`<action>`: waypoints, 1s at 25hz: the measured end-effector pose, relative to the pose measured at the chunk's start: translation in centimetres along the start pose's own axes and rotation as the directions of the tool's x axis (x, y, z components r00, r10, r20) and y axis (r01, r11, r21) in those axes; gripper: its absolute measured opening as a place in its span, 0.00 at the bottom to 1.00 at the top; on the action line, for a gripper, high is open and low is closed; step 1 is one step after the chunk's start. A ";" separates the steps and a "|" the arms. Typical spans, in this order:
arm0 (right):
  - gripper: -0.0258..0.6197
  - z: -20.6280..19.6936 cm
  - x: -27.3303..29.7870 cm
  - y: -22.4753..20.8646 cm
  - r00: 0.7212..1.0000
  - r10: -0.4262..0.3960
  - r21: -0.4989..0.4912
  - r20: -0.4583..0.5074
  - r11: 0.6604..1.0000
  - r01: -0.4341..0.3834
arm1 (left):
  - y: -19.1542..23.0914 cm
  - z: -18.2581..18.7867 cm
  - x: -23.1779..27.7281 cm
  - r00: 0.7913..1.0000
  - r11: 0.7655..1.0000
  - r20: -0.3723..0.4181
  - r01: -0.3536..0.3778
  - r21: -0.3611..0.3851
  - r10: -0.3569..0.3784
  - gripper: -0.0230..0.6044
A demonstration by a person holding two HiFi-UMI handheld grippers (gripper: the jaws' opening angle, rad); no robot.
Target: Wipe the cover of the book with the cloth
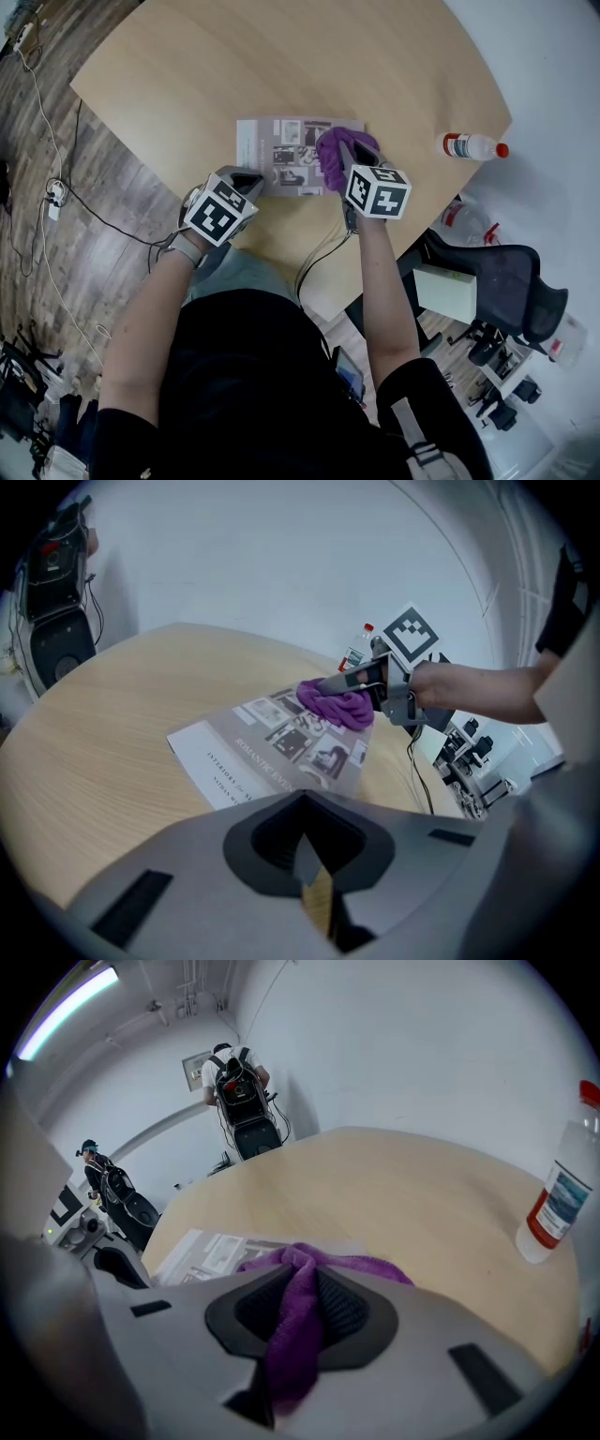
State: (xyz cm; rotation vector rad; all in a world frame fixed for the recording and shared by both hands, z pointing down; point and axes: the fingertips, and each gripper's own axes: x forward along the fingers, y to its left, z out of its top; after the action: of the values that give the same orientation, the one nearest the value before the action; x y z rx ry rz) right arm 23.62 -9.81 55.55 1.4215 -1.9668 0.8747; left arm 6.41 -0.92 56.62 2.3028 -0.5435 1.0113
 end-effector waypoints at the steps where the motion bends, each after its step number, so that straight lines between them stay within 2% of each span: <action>1: 0.17 0.4 0.3 -0.1 1.000 -0.002 -0.003 0.006 1.000 0.002 | 0.1 0.0 0.1 1.000 1.000 0.005 -0.002 0.001 0.001 0.07; 12: 0.17 3.6 2.1 -2.3 0.996 -0.044 0.000 0.076 0.999 0.044 | -0.1 0.1 -0.1 1.000 1.000 0.017 0.002 -0.026 -0.002 0.07; 25: 0.17 3.1 1.2 -3.4 0.990 -0.062 0.037 0.124 0.998 0.058 | 0.0 0.1 0.0 1.000 1.000 0.020 0.004 -0.023 -0.003 0.07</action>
State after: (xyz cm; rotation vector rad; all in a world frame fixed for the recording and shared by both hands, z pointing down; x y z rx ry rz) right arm 26.36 -13.70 55.12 1.5812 -1.9978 0.8131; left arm 6.47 -0.95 56.57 2.2950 -0.5559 0.9766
